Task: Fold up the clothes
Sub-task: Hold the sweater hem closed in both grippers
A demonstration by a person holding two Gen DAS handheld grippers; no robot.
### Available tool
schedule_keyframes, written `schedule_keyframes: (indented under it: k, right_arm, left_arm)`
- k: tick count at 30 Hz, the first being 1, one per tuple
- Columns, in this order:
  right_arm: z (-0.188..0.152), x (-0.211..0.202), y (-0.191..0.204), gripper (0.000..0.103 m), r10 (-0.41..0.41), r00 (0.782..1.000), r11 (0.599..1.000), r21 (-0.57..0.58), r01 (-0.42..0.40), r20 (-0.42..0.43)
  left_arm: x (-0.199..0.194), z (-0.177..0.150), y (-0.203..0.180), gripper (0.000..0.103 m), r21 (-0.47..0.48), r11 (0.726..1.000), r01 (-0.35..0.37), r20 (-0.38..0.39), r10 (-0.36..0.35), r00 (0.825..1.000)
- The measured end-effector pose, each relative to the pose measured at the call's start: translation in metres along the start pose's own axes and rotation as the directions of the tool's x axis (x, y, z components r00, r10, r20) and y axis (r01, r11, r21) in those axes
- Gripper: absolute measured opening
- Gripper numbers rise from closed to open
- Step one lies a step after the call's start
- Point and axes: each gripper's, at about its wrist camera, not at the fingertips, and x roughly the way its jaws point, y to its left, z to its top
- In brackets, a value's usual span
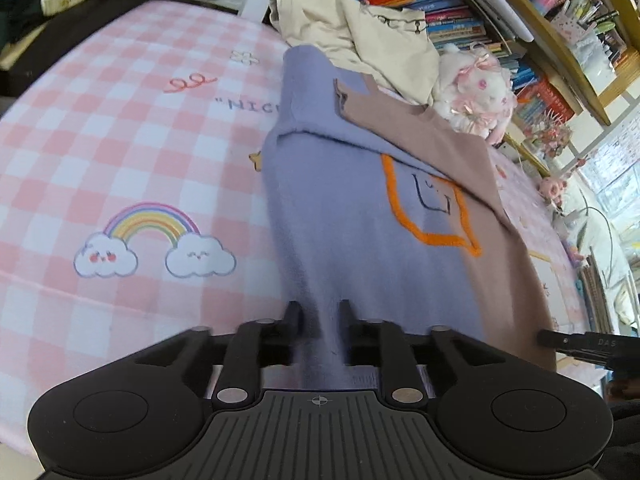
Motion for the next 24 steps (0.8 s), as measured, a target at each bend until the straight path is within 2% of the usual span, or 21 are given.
schedule_keyframes:
  k: [9,17,23,24]
  right_arm:
    - [-0.0031,0.004,-0.0102,0.027,0.018,0.999,0.999,0.052,-0.017,-0.029]
    - [-0.0008,0.0074,-0.0089,0.026,0.058,0.997,0.998,0.026,-0.057,-0.058]
    - [0.0008,0.0089,-0.0046,0.026,0.047,0.996,0.999,-0.016,-0.048,-0.07]
    - [0.001,0.0091,-0.0046,0.023,0.045,0.996,0.999,-0.021,-0.047,-0.072]
  left_arm:
    - [0.0058,-0.0032,0.0062,0.034,-0.038,0.999,0.002,-0.028,-0.003,1.0]
    - [0.0064,-0.0027,0.0047,0.034,-0.028,1.0,0.003,-0.037,-0.004,0.999]
    - [0.0068,-0.0032,0.0046,0.033,-0.044,0.999,-0.002,-0.031,0.0,1.0]
    - [0.007,-0.0033,0.0038,0.032,-0.044,0.999,-0.005,-0.029,0.004,1.0]
